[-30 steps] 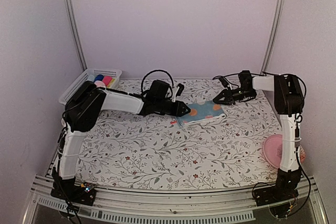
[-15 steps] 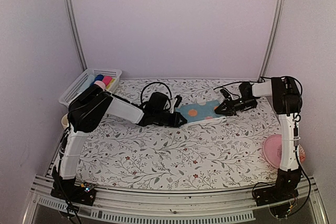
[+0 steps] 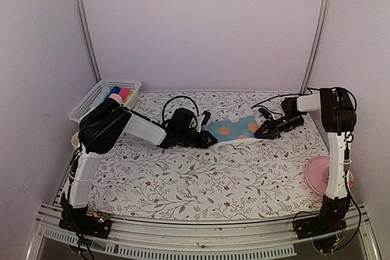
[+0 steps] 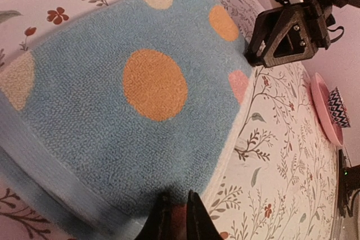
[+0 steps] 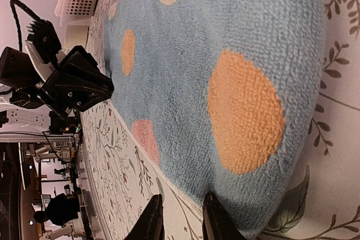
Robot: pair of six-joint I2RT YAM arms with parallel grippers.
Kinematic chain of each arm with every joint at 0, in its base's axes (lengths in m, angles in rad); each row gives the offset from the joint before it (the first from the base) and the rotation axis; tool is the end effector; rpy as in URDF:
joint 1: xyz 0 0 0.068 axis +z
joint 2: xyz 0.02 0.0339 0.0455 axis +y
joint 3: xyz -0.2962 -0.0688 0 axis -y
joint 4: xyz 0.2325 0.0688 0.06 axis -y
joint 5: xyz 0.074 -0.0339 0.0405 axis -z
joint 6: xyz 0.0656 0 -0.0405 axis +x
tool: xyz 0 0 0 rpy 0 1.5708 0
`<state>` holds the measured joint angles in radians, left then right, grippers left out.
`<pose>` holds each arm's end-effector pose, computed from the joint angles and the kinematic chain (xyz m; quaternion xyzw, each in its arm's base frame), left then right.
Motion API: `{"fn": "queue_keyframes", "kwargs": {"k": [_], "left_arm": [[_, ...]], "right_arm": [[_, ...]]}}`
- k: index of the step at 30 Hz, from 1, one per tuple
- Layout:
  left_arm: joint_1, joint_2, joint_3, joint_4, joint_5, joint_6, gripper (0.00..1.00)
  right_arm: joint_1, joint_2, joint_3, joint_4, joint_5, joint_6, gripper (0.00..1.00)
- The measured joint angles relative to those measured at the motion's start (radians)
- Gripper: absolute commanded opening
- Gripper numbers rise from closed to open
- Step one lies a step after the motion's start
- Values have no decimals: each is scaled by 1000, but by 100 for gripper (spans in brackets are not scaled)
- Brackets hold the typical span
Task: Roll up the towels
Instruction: Smooth out the towel at the center of the board.
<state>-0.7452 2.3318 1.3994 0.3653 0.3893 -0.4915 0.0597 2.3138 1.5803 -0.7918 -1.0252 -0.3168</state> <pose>0.3687 -0.3740 0.1047 0.2011 0.8415 -0.4118 0.2863 0.4340 0.0821 0.1126 -0.1740 0.8538 0.4837 0.0825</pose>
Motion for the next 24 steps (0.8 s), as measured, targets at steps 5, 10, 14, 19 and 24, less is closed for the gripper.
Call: {"fn": "queue_keyframes", "kwargs": {"k": [5,10,14,19,24], "left_arm": [[0,-1,0,-1,-1,0,16],[1,-8,0,-8,-4,6,29],[2,-21,-6,-17,-2,14,44],[2,-48,-21,-38,-2,27,55],[2,-85,-31,-81,-12,39,68]], "right_arm": [[0,-5,-8,3,32,2,23],[0,-28,-8,7,84,14,22],[0,-71,-6,6,142,5,26],[2,-155,16,-2,182,-21,41],[22,-252,40,19,278,-40,59]]}}
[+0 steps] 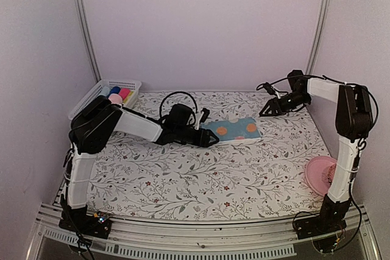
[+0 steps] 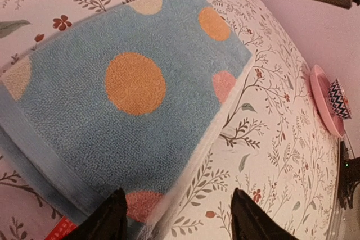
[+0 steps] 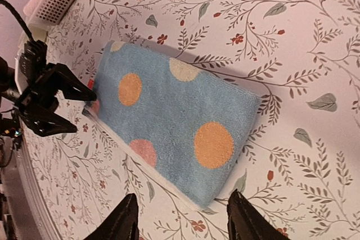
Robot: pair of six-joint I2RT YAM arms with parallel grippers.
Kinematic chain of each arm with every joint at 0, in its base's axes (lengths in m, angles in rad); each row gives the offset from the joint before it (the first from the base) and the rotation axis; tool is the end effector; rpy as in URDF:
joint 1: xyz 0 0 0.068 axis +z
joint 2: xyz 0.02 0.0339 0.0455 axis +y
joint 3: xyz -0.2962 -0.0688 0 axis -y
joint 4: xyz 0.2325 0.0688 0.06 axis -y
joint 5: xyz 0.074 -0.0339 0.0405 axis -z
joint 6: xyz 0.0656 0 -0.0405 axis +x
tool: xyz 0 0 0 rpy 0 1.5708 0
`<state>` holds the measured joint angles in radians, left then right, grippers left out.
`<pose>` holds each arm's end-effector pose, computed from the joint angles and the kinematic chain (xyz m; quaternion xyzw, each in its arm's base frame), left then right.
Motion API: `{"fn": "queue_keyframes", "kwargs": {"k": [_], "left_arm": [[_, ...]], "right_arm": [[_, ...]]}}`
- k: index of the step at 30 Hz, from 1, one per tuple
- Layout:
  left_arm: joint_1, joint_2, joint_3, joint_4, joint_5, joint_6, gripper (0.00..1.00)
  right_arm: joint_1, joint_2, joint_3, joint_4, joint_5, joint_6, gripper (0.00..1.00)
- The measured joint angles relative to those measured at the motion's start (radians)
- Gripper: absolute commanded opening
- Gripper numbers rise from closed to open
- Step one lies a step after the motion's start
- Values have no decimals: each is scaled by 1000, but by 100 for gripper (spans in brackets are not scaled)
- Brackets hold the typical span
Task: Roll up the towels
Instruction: Smooth out the towel at the center of the board, then rotate the towel at the center of the board.
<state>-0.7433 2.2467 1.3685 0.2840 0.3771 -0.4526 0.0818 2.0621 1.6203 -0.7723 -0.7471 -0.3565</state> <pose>0.3605 -0.3641 0.1284 0.2126 0.8456 -0.3962 0.2877 0.4331 0.0802 0.2151 -0.2624 0.8803 0.3331 0.2128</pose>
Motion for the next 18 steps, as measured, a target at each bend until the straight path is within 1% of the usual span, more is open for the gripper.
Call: {"fn": "queue_keyframes", "kwargs": {"k": [1,3,5,7,8,12,18], "left_arm": [[0,-11,-2,-11,-4,2,70],[-5,-28,-6,-22,-10,3,78],[-8,-39,-9,-24,-16,4,87],[-17,-44,-13,-20,-22,-5,95],[-22,-44,-15,-17,-23,-9,97],[-60,-43,-25,-12,-23,-32,97],[-88,-21,12,-18,-41,-55,97]], "right_arm": [[6,-14,2,8,32,-1,65],[21,-31,5,27,92,-2,80],[43,-41,5,50,168,0,100],[69,-47,-2,84,246,2,99],[81,-52,-10,101,279,-3,99],[116,-78,-47,147,376,0,99],[118,-122,-96,199,439,0,99]]}}
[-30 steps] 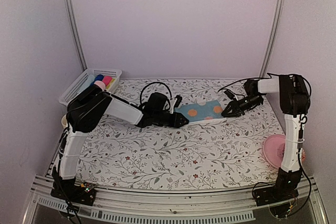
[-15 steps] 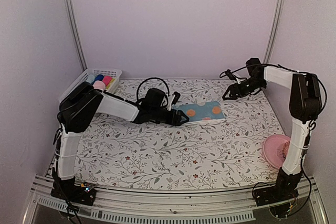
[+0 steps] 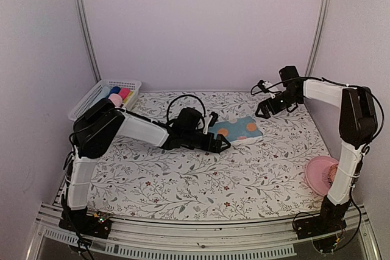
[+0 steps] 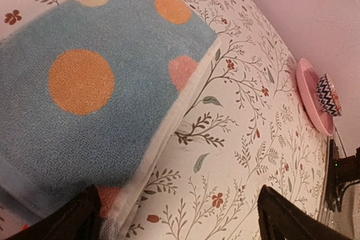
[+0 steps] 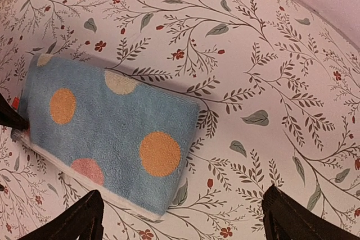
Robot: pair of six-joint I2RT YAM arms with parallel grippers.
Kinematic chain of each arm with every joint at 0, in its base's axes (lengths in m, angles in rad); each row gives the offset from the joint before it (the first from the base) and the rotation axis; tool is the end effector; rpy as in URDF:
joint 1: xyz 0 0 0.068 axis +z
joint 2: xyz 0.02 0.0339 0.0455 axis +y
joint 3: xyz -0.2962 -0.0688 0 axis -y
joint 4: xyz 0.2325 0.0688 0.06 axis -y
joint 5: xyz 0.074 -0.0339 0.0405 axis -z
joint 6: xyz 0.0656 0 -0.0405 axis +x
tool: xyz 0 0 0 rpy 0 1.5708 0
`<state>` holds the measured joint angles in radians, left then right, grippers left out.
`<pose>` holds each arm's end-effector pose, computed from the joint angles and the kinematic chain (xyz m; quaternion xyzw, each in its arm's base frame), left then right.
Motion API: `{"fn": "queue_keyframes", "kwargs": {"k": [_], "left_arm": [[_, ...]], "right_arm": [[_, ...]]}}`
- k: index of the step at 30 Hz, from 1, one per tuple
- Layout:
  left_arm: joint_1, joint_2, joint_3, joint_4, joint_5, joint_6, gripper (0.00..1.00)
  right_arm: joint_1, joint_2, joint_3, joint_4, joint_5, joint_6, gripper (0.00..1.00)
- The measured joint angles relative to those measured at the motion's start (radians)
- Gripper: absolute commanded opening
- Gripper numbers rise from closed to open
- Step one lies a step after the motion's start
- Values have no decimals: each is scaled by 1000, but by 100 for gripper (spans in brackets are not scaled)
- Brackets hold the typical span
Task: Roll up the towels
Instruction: Rotate the towel at the center of the board.
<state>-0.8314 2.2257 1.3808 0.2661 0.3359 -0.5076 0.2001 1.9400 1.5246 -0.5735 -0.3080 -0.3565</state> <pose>0.3300 -0.3939 0.1400 0.2183 0.8430 -0.4065 0.2767 0.4262 0.1067 0.2368 -0.3024 0.8981 0.1244 0.2941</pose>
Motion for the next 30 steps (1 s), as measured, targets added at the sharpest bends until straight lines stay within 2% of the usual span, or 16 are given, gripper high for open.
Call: {"fn": "queue_keyframes", "kwargs": {"k": [12,17,23,30], "left_arm": [[8,1,-30,16,-106,22,97],[91,-3,-14,-26,-144,105,97],[222,-8,80,-125,-177,221,97],[240,-140,40,-129,-195,257,97]], "right_arm": [[-3,-14,-30,35,42,-5,99],[-3,-14,-40,60,74,-8,99],[11,-5,-42,81,121,-19,99],[103,100,48,91,186,-67,99]]}}
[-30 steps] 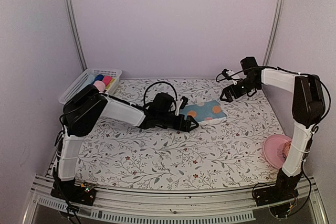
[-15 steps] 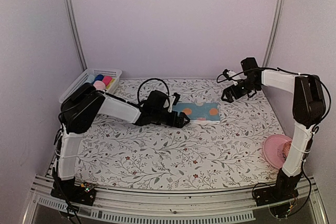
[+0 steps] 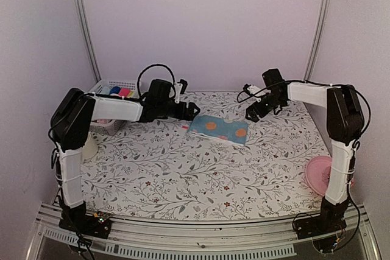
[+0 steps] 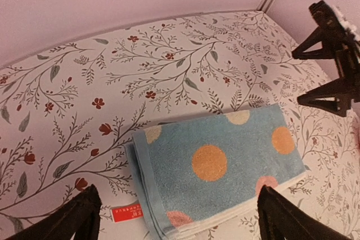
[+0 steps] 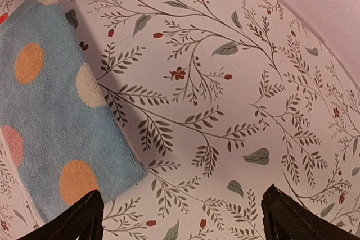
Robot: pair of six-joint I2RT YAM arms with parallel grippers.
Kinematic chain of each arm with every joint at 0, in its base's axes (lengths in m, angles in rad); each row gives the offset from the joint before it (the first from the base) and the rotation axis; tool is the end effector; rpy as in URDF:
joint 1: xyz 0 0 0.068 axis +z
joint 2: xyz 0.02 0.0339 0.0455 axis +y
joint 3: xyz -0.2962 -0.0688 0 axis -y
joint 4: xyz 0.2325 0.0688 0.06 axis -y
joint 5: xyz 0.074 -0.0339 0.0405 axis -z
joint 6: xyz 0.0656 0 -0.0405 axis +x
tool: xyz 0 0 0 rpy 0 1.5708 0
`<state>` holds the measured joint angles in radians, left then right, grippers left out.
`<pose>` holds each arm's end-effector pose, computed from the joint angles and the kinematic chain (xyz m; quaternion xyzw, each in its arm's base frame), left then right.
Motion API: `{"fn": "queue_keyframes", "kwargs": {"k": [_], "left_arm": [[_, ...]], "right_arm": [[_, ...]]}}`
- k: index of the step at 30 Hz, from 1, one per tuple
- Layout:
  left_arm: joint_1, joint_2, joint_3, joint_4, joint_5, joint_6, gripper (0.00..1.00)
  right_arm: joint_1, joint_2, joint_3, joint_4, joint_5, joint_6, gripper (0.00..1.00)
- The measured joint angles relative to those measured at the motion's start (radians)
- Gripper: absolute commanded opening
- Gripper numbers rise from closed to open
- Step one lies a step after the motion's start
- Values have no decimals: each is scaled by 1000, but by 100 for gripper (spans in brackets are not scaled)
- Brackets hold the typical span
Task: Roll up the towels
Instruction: Rotate the towel at the center of the board.
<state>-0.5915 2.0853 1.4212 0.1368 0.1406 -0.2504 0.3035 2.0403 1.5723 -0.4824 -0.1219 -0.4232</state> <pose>0.4148 -0.2897 0.2054 0.1813 0.8463 -0.2587 0.4289 0.4456 0.1479 0.2131 -0.3552 0.8818 0.0397 0.3076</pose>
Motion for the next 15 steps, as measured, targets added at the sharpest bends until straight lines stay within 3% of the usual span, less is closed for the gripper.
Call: {"fn": "queue_keyframes", "kwargs": {"k": [7,15], "left_arm": [[-36,-150,-178,68,-11,-19,97],[-93,-162,-272,83,-23,-48,97]], "right_arm": [[50,116,135,10,50,-31,99],[47,127,107,11,88,-45,99]]}}
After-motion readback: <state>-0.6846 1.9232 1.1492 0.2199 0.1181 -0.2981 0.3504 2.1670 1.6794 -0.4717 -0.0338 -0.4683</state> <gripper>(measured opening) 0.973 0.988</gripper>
